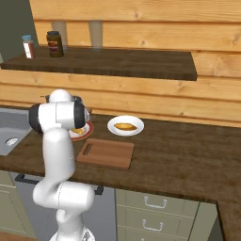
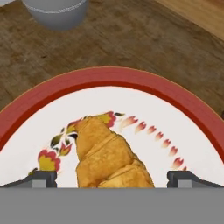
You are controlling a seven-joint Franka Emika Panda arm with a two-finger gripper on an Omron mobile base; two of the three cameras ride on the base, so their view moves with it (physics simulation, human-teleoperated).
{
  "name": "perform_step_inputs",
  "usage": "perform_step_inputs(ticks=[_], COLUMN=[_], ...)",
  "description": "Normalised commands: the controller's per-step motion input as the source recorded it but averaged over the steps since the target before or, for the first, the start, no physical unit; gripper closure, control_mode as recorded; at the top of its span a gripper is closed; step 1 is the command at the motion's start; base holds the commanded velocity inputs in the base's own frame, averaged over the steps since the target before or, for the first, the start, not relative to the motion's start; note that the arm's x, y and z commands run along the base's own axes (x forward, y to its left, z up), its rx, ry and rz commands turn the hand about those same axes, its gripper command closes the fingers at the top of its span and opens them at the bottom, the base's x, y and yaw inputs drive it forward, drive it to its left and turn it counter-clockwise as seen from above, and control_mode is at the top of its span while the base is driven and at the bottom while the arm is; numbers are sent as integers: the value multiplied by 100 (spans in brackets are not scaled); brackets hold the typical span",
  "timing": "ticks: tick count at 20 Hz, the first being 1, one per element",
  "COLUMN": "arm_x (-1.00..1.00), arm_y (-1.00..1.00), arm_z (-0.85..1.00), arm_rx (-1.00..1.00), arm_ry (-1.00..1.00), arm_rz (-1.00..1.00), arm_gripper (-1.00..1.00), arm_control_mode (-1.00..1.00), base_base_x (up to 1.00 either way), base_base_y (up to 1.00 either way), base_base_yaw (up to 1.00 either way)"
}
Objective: From the different types of pastries on the counter, select a croissant and place it on the cutting board. Then retrieve a jar of jam from the cabinet and place it alongside the croissant on the cutting board.
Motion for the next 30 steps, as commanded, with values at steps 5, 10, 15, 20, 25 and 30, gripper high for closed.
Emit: perform_step_inputs(ticks=[5, 10, 15, 20, 25, 30], arm_x=[2, 4, 1, -2, 0, 0], arm_y=[0, 0, 0, -8, -3, 0], arm_z=[-20, -16, -10, 0, 15, 20], arm_rx=[0, 0, 0, 3, 15, 14], arm_ry=[0, 0, 0, 0, 4, -1], arm_rz=[5, 4, 3, 0, 0, 3], arm_gripper=[-100, 100, 100, 100, 100, 100], arm_control_mode=[-100, -100, -100, -100, -100, -100], base_base_x=[0, 0, 0, 0, 0, 0], base_base_y=[0, 0, 0, 0, 0, 0], base_base_yaw=[0, 0, 0, 0, 0, 0])
